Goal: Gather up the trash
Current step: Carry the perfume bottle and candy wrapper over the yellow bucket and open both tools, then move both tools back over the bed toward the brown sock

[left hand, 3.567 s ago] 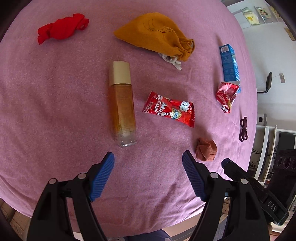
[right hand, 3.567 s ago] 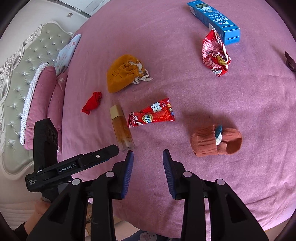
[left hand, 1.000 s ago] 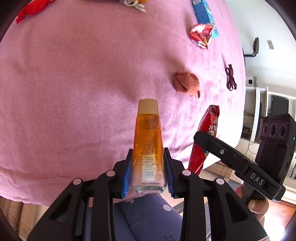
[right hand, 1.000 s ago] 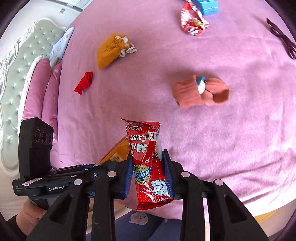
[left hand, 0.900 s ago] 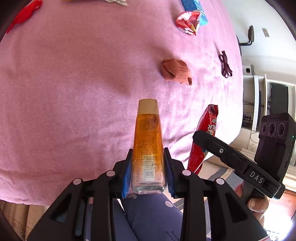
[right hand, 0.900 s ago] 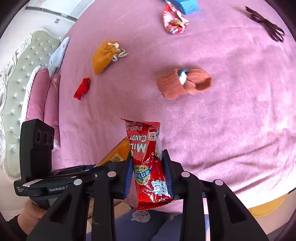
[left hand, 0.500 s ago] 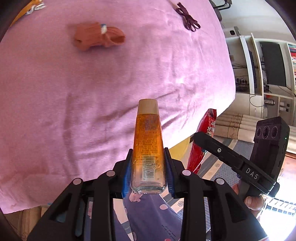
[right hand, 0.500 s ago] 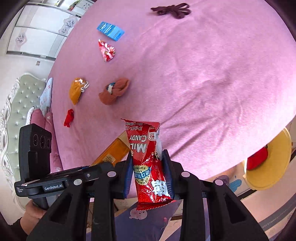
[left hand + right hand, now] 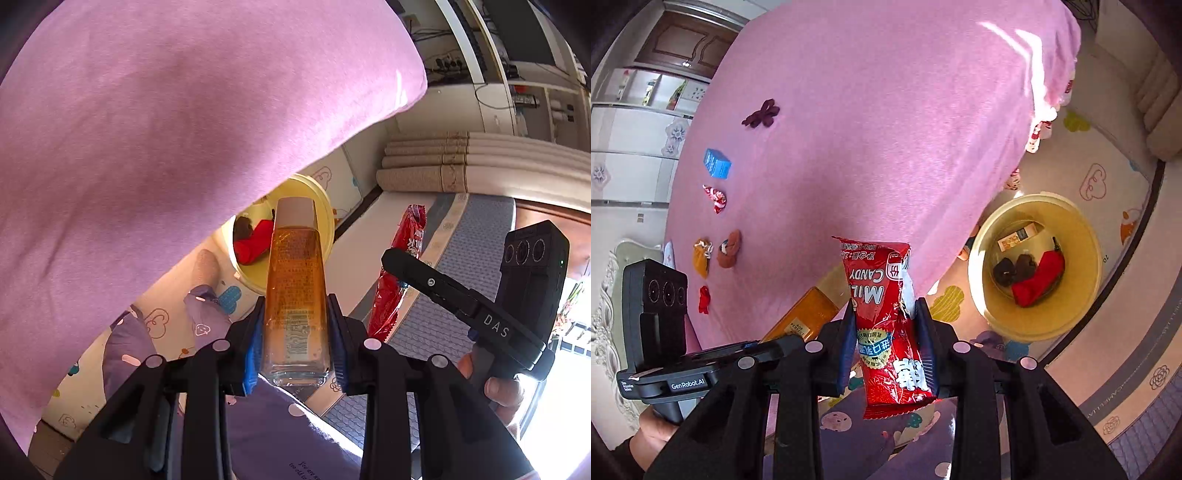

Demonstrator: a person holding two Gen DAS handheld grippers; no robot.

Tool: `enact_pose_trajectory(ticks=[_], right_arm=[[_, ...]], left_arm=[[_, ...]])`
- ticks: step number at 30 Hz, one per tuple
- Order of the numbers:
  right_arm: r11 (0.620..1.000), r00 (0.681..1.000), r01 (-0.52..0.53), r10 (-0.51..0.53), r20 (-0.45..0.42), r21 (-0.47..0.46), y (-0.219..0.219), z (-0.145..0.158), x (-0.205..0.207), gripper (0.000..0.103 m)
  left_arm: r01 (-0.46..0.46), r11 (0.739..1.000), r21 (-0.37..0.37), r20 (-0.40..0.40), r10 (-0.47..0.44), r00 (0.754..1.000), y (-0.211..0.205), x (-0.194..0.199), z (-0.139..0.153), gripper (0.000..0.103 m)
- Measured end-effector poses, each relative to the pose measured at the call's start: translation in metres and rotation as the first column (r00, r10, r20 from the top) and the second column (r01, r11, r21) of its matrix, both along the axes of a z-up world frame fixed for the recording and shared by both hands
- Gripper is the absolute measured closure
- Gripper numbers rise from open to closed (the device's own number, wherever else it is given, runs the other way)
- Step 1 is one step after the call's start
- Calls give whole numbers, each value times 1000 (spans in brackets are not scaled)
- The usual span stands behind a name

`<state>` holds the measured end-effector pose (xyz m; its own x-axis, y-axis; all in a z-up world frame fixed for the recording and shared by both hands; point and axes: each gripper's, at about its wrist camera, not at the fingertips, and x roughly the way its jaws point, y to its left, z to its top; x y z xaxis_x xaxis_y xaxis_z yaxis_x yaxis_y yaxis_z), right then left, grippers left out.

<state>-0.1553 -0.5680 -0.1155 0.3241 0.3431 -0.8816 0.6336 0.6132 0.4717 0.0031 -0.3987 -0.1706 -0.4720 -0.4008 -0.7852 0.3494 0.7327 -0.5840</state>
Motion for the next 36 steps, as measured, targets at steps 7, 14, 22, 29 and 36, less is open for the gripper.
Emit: enact_pose_trajectory(ticks=[7, 14, 22, 29, 36], right_arm=[[993, 993, 120, -120, -22, 5, -57, -12, -60, 73], [981, 981, 193, -193, -30, 29, -87, -21, -86, 69], [958, 957, 285, -282, -64, 40, -107, -33, -107, 56], [966, 966, 253, -249, -72, 44, -100, -33, -100, 56], [979, 979, 199, -196, -58, 40, -84, -25, -72, 56]], left_arm=[[122, 993, -6, -24, -122, 992, -75, -46, -14, 71], [198, 980, 3, -30, -198, 980, -118, -68, -22, 71], [242, 969, 56, -13, -241, 970, -138, -77, -28, 33], [269, 961, 68, 24, -271, 962, -139, -75, -23, 33], [229, 972, 50, 44, -232, 972, -124, -58, -10, 33]])
